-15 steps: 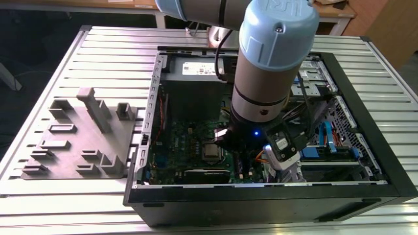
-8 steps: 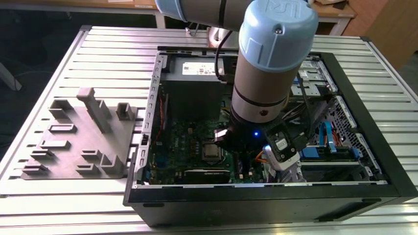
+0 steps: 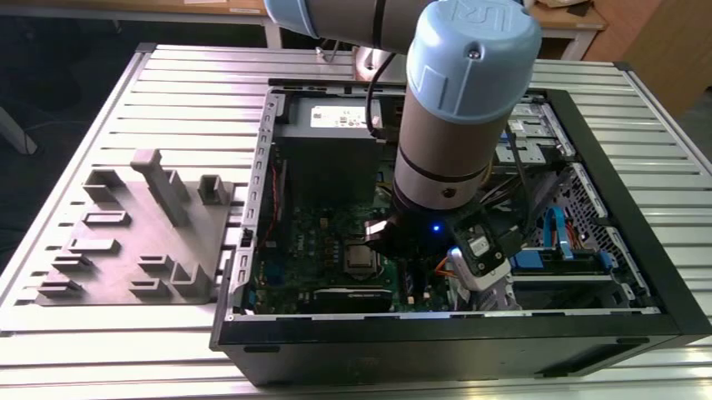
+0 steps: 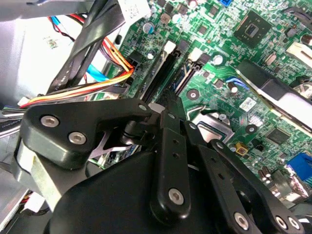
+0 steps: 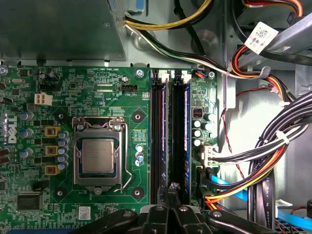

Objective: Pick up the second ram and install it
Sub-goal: 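Press down the second ram until it locks into place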

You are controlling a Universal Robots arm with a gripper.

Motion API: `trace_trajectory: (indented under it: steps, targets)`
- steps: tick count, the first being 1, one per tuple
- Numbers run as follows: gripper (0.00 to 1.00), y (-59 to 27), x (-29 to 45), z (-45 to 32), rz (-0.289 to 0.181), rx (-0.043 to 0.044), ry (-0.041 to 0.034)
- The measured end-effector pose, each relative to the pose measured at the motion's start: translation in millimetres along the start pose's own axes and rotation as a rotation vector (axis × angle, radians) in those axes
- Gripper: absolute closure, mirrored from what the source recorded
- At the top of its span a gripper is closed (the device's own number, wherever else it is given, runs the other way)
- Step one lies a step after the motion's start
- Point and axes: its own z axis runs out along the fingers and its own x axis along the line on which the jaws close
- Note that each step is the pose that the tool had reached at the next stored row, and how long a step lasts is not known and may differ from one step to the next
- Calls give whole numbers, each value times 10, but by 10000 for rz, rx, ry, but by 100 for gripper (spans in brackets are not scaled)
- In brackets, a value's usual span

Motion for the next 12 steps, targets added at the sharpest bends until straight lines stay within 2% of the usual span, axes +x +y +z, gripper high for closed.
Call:
trace_trajectory:
  steps: [12]
  targets:
    - [93,1,0,8,0,-10,-3]
